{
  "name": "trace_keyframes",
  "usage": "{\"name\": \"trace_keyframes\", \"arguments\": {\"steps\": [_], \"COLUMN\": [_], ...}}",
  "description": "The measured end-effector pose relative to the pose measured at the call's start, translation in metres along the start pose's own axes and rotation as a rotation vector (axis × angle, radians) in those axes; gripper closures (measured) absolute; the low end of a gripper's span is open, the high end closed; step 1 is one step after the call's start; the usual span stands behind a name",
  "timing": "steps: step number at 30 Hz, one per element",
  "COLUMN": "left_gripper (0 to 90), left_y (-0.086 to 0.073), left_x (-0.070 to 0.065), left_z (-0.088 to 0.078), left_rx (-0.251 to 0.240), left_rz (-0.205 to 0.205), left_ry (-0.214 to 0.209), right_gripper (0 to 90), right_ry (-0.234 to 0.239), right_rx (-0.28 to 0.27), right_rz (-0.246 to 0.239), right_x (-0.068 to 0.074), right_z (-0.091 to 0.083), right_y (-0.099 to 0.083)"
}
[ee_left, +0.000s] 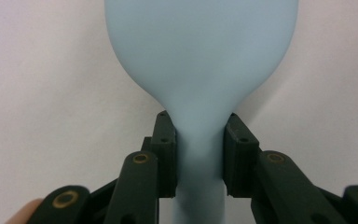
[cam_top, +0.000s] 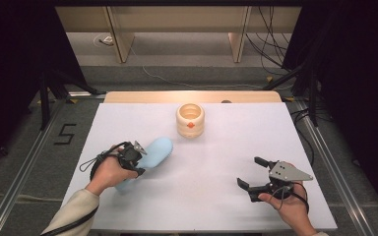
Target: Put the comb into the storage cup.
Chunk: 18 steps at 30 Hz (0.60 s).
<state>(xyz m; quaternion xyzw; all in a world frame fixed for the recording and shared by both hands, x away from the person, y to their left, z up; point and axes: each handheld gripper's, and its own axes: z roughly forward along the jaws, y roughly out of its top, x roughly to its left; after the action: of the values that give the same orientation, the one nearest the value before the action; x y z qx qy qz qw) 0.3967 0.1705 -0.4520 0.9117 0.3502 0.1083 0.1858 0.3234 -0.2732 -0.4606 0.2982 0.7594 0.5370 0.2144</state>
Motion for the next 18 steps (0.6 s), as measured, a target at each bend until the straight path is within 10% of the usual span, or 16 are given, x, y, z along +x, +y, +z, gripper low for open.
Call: {"name": "trace_keyframes", "arguments": {"steps": [18], "left_gripper": [69.5], "left_y": [-0.0040], "left_x": [0.0012], "left_z": [-0.0038], "left_rx": [-0.171], "left_rz": [-0.044], "left_ry": [0.044], "right_gripper": [5.1], "right_ry": [0.001], "right_rx": [-0.003], "right_rz": [0.002], "right_x": [0.0001], "right_z": [0.0001], "right_y": [0.0000]}}
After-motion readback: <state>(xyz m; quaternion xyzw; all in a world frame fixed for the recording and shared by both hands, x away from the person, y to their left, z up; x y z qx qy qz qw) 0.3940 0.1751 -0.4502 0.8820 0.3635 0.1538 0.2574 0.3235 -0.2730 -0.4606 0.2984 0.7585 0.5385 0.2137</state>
